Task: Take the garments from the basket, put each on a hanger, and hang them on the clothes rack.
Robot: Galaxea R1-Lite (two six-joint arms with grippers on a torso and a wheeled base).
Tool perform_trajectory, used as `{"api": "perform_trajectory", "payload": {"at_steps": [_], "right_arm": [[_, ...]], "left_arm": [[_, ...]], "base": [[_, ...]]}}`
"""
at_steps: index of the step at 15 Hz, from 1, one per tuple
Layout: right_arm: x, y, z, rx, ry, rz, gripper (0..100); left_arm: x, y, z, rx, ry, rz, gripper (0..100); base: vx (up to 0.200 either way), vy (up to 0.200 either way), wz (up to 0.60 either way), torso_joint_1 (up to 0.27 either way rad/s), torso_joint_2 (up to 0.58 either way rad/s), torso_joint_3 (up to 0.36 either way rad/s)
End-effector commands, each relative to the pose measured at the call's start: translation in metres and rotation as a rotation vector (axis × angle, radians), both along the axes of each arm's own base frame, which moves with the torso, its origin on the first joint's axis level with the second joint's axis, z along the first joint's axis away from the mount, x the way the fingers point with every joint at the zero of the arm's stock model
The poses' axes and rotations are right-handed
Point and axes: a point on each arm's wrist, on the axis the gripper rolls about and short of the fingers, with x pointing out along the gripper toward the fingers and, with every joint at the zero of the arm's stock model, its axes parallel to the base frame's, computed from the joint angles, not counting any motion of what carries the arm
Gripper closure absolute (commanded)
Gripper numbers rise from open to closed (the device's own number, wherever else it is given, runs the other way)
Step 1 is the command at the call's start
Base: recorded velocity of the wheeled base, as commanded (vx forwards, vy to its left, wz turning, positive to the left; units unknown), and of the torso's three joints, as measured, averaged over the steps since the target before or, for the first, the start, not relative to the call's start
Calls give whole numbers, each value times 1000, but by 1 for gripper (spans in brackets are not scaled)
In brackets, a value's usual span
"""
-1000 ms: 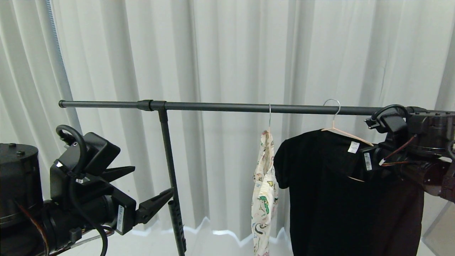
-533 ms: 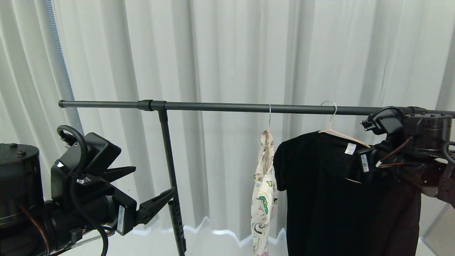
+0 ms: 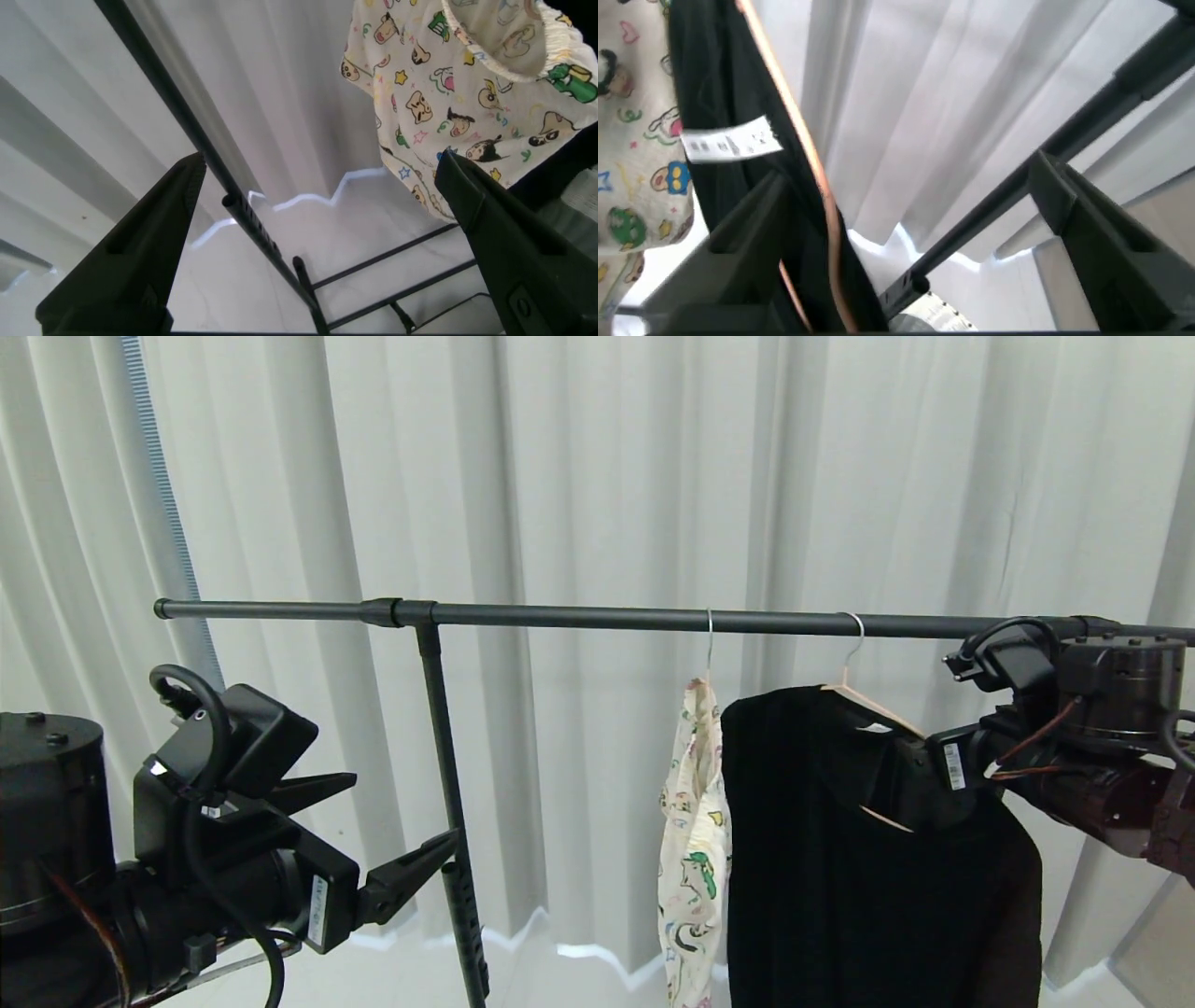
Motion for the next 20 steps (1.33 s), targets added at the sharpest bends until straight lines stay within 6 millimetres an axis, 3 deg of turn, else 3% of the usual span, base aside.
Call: {"api": "perform_trajectory", "payload": {"at_steps": [1,7,12,16,20], "right_arm": [[-3,4,0,-1,2,17,0],[-18,25,3,22,-2,112,0],[-39,55,-3,87,60,259,0],[-49,56,5,118,69,350,0],[-73,40,37,252,5,369,0]], "left_arm": [[0,0,0,0,0,2,0],[2,2,-1,2,4,17,0],[2,3,0,-1,2,19,0],[2,2,0,-3,1,20,0],[4,3,-1,-1,8,25,0]], "base": [[0,0,0,0,0,0],[0,0,0,0,0,0],[0,0,0,0,0,0],[0,0,0,0,0,0],[0,0,0,0,0,0]]}}
